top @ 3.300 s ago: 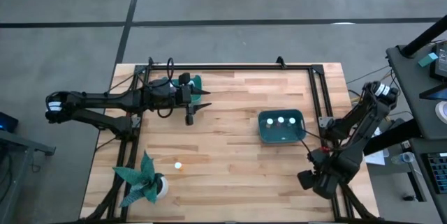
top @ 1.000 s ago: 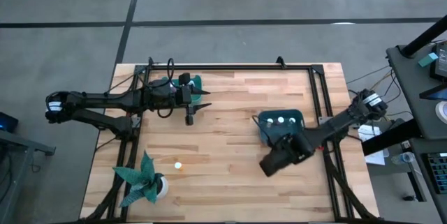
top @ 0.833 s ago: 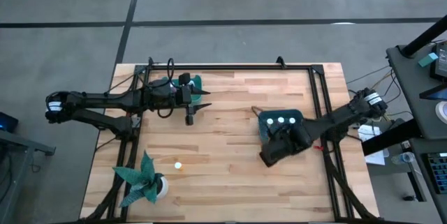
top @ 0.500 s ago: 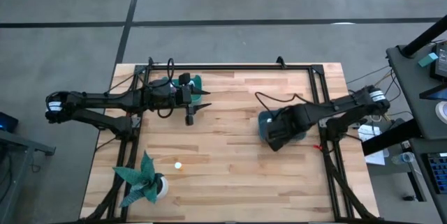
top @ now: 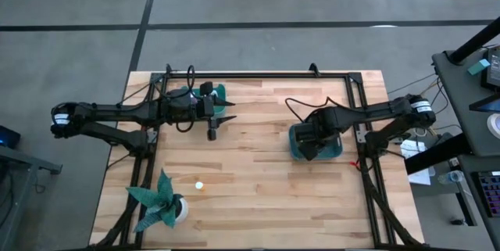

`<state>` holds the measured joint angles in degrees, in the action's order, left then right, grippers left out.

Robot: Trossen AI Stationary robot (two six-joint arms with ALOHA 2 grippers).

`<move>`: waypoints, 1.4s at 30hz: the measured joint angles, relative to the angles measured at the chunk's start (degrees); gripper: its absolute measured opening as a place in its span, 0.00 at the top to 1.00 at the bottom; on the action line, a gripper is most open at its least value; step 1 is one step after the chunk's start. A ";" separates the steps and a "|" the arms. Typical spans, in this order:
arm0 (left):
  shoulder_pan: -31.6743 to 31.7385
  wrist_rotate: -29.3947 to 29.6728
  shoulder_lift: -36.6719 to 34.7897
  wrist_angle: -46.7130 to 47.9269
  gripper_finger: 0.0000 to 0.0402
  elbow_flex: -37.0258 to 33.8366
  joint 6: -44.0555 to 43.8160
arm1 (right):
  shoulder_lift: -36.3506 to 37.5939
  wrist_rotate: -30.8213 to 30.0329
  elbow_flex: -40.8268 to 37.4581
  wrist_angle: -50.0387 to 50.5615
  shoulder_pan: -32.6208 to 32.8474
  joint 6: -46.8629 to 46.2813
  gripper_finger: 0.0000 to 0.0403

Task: Pick and place medicine bottles into bin by pill shape (circle, oval)
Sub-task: Put the yellow tablet bottle into the blue bin

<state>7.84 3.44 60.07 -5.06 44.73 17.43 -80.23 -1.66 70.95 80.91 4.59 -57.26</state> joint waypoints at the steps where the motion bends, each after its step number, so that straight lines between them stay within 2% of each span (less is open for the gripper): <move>1: 0.01 0.00 0.00 0.00 0.59 0.00 0.00 | 0.02 0.01 -0.50 -0.68 -0.15 0.60 0.72; 10: 0.00 0.00 0.00 0.00 0.59 -0.04 0.00 | 2.17 0.11 -6.32 -7.83 -0.92 2.36 0.72; 25: 0.02 0.00 0.01 -0.02 0.59 -0.04 0.00 | 7.32 0.14 -18.08 -12.95 -2.29 0.20 0.72; 42: 0.00 0.00 0.00 -0.02 0.59 -0.04 0.00 | 6.95 0.16 -19.75 -17.94 -2.29 0.25 0.72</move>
<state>7.84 3.44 60.08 -5.08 44.69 17.43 -73.28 -1.50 51.20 62.97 2.31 -57.01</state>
